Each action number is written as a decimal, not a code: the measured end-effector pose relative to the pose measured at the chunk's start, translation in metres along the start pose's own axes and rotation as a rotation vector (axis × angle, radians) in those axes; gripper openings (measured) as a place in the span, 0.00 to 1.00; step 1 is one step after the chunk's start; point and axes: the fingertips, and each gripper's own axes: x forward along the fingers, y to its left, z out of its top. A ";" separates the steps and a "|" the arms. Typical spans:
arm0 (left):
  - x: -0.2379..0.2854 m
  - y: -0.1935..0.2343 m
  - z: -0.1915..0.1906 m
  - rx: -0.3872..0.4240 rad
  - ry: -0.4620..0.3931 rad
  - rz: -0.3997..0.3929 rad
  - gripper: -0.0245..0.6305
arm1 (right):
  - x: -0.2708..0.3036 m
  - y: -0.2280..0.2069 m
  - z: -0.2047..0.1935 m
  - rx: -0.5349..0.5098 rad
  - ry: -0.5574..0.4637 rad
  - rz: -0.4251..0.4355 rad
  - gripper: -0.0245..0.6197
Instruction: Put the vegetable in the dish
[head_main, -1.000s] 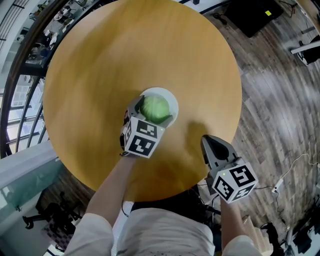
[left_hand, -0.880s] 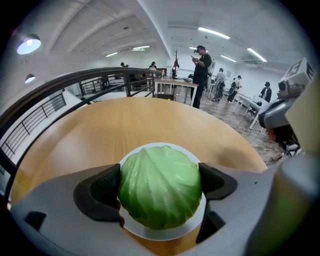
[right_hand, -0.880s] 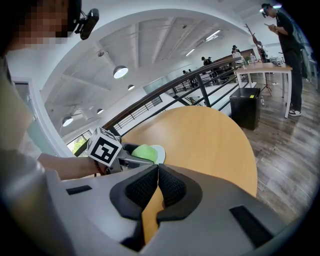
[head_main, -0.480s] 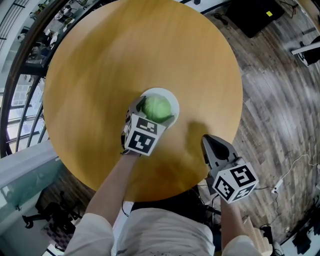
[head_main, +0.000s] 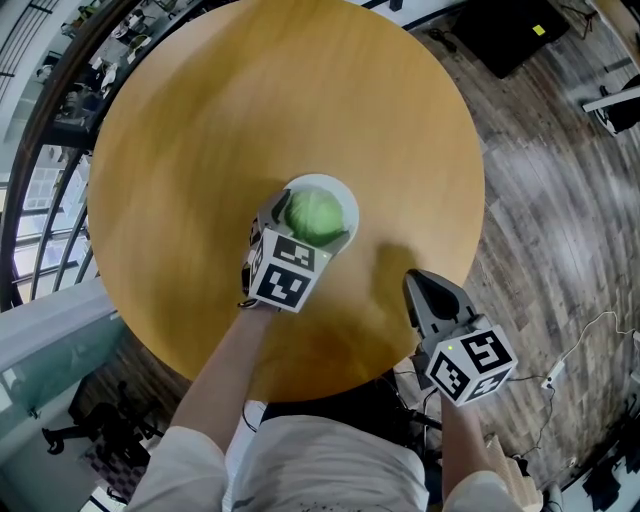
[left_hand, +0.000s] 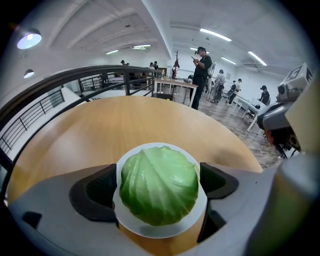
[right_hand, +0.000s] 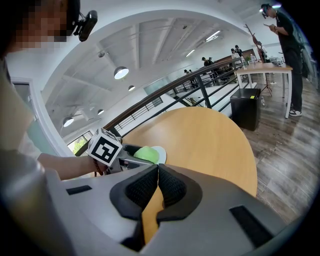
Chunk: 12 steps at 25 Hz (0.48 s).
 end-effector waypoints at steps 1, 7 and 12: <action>-0.003 0.001 0.001 -0.006 -0.006 0.000 0.80 | 0.000 0.001 0.000 -0.002 -0.001 0.002 0.08; -0.041 -0.005 0.013 -0.015 -0.053 0.022 0.80 | -0.009 0.015 0.010 -0.040 -0.006 0.018 0.08; -0.085 -0.017 0.020 -0.048 -0.109 0.020 0.76 | -0.029 0.032 0.029 -0.100 -0.024 0.030 0.08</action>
